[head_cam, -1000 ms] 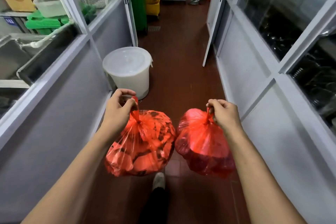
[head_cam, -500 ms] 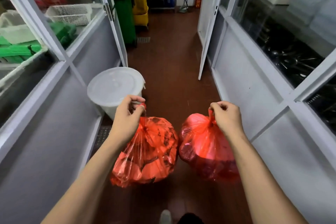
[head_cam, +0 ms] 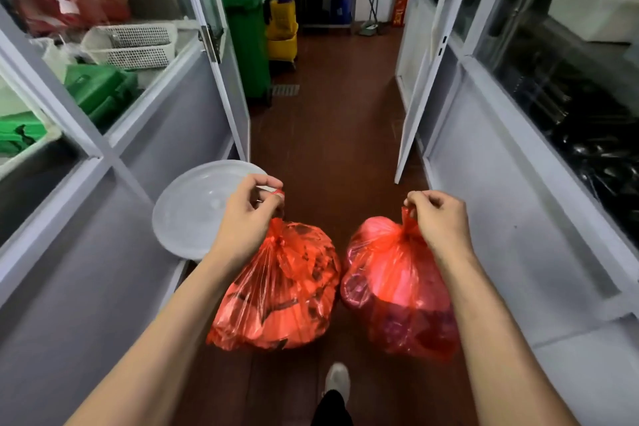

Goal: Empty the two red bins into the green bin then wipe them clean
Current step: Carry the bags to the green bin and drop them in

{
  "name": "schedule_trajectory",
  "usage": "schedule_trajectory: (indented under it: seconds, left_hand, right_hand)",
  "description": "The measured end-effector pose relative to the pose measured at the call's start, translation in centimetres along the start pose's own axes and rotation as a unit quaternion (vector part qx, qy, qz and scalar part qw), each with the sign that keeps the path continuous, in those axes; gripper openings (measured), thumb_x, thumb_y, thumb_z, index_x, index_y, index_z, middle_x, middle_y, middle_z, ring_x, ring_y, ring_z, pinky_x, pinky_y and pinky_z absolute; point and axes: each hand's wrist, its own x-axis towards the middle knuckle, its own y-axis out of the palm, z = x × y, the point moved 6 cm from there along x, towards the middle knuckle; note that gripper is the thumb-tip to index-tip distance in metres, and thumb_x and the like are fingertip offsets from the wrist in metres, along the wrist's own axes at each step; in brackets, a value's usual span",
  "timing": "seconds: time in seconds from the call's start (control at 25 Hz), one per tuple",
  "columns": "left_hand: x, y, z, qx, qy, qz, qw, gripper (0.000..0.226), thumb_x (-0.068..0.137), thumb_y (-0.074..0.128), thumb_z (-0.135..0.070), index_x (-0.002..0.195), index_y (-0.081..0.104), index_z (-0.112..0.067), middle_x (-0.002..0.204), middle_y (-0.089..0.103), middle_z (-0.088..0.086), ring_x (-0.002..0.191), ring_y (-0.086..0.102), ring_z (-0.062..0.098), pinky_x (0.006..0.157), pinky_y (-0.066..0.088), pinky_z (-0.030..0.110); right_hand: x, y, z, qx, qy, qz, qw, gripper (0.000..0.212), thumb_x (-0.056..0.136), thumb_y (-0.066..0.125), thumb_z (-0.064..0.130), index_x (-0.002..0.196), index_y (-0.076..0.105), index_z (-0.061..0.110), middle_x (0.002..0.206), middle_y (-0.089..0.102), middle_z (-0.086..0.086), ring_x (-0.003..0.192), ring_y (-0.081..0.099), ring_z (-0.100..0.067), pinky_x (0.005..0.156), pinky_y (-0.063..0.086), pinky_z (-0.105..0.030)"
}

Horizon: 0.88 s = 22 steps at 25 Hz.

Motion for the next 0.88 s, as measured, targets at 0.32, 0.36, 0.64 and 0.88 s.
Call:
schedule_trajectory:
  seconds: [0.32, 0.36, 0.64, 0.88]
  left_hand:
    - [17.1, 4.5, -0.6, 0.034, -0.001, -0.034, 0.999, 0.014, 0.095, 0.059, -0.001, 0.103, 0.064, -0.011, 0.090, 0.060, 0.035, 0.075, 0.057, 0.022, 0.069, 0.048, 0.023]
    - [19.1, 4.9, -0.7, 0.032, 0.001, -0.036, 0.999, 0.014, 0.095, 0.058, -0.001, 0.103, 0.064, -0.011, 0.091, 0.060, 0.035, 0.075, 0.058, 0.026, 0.072, 0.050, 0.028]
    - [34.1, 8.3, -0.4, 0.034, 0.021, -0.042, 0.998, 0.014, 0.094, 0.058, 0.002, 0.106, 0.064, -0.004, 0.088, 0.062, 0.033, 0.074, 0.059, 0.018, 0.072, 0.048, 0.019]
    - [47.2, 11.4, 0.2, 0.022, 0.006, -0.012, 1.000, 0.015, 0.095, 0.057, 0.003, 0.105, 0.063, -0.007, 0.071, 0.057, 0.008, 0.066, 0.057, 0.005, 0.067, 0.045, 0.012]
  right_hand:
    - [17.6, 6.5, 3.4, 0.000, 0.003, 0.037, 0.999, 0.018, 0.072, 0.062, 0.034, 0.064, 0.071, 0.021, 0.055, 0.063, 0.001, 0.057, 0.056, -0.017, 0.063, 0.047, -0.038]
    - [19.5, 7.2, 3.9, -0.003, 0.001, 0.039, 0.999, 0.018, 0.075, 0.062, 0.031, 0.063, 0.070, 0.021, 0.055, 0.062, 0.002, 0.056, 0.055, -0.016, 0.063, 0.046, -0.036]
    - [33.8, 13.3, 6.3, -0.007, 0.001, 0.040, 0.999, 0.021, 0.077, 0.062, 0.033, 0.060, 0.069, 0.022, 0.060, 0.066, -0.001, 0.059, 0.058, -0.016, 0.064, 0.047, -0.036]
    - [45.6, 19.4, 9.0, -0.015, 0.004, 0.035, 0.999, 0.027, 0.083, 0.064, 0.022, 0.057, 0.065, 0.014, 0.068, 0.070, -0.014, 0.058, 0.059, -0.018, 0.061, 0.047, -0.035]
